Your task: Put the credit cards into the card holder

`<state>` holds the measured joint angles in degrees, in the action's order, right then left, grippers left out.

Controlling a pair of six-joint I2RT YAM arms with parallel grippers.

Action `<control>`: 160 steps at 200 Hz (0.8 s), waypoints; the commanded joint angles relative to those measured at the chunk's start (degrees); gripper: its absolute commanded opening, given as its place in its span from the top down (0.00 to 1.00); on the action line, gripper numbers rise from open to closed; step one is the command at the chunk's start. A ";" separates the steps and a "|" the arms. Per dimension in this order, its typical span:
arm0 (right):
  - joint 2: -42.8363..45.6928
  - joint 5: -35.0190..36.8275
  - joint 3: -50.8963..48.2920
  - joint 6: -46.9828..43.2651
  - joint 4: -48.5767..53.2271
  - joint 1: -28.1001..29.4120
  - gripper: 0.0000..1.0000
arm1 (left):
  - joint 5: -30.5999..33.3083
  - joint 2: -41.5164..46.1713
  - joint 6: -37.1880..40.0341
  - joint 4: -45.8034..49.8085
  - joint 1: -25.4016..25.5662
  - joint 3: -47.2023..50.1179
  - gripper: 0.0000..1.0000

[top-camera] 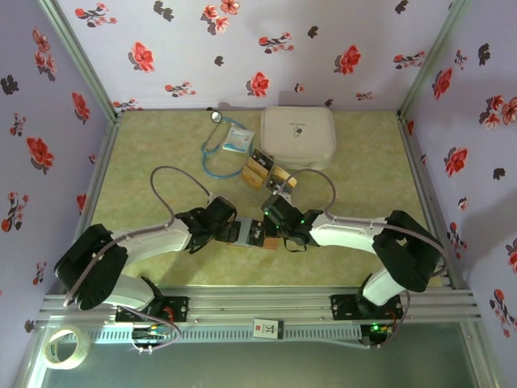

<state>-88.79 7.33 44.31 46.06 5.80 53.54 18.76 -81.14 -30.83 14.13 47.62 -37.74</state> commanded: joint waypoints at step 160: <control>-4.22 0.76 -2.05 1.49 -3.55 -1.33 1.00 | -0.39 -1.76 -0.54 -1.96 -0.46 3.02 0.00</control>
<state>-91.85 7.33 43.00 46.70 3.44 52.64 18.41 -81.80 -30.92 12.47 47.62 -35.48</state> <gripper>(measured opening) 0.040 0.997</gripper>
